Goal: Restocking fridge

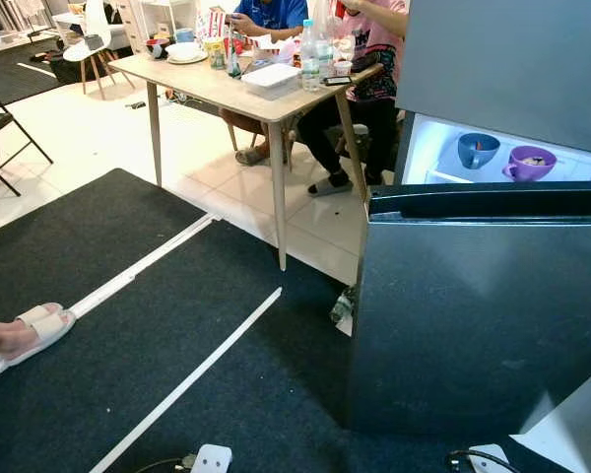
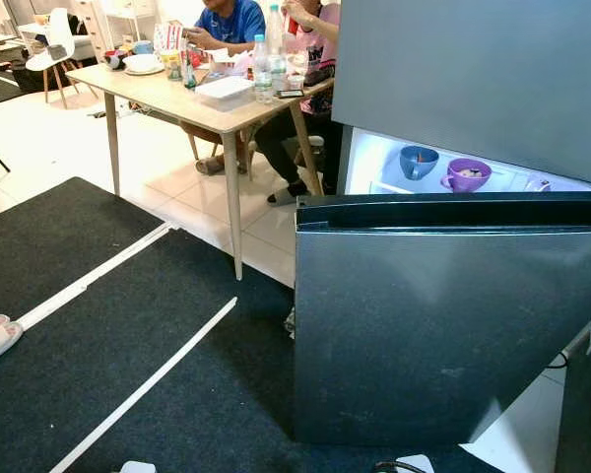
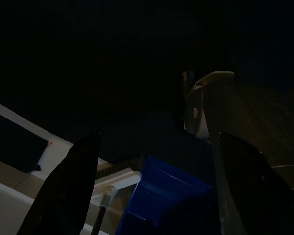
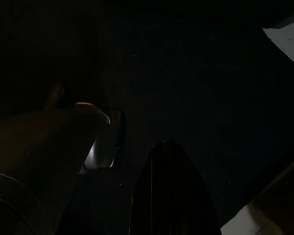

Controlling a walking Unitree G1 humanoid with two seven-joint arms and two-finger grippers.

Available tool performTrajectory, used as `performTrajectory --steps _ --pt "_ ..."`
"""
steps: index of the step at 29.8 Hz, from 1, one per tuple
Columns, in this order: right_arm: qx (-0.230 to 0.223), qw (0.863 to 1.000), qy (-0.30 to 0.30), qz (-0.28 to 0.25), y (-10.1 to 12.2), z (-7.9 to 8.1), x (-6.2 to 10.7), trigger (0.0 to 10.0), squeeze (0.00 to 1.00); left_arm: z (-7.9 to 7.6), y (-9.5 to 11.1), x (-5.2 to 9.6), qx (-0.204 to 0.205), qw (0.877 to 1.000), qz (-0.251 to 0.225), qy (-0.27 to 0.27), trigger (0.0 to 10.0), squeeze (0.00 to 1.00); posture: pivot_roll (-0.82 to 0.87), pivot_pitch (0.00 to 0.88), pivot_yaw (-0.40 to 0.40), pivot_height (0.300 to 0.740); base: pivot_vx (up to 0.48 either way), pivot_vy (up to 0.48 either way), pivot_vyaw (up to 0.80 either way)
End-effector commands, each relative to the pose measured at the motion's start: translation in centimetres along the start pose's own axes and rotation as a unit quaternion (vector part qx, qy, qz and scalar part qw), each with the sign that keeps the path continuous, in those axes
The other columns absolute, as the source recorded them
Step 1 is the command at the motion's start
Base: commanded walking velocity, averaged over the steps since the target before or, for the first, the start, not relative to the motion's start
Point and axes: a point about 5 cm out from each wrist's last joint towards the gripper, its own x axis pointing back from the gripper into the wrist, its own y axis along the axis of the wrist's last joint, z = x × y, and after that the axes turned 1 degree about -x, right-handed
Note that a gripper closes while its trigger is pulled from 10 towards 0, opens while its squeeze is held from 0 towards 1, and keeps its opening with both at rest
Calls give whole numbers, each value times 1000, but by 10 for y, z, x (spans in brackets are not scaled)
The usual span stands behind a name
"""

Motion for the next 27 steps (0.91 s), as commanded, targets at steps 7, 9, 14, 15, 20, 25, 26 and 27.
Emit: performTrajectory --steps 7,9,14,15,20,25,26,27 --pt "-15 1000 -5 2 0 1 0 10000 0 -2 -3 0 -6 1000 12 -4 10000 0 -38 0 31 740 0 0 0" --pt "-16 1000 -4 6 0 1 0 10000 0 -2 -2 0 -6 1000 11 -3 10000 0 -37 0 30 740 0 0 -381" --pt "-6 1000 -2 11 -1 0 0 10000 0 -2 -2 -1 -3 1000 11 -1 10000 0 -35 0 28 740 0 0 -763" --pt "-8 1000 -3 11 -1 0 0 10000 0 -2 -3 0 -2 1000 12 -1 10000 0 -34 0 28 740 0 0 -763" --pt "-8 1000 -4 9 1 -1 0 10000 0 -2 -3 0 5 1000 13 4 10000 0 -28 2 23 740 0 0 -763" --pt "-7 1000 -6 3 3 -2 0 10000 0 -2 -5 0 8 1000 14 4 10000 0 -35 8 25 740 0 0 -323" --pt "-7 1000 -6 3 3 -2 0 10000 0 -2 -5 0 8 1000 14 4 10000 0 -35 8 25 740 0 0 0" --pt "-5 1000 -6 4 3 -2 0 10000 0 -2 -5 0 8 1000 15 4 10000 0 -35 8 25 740 0 0 0"
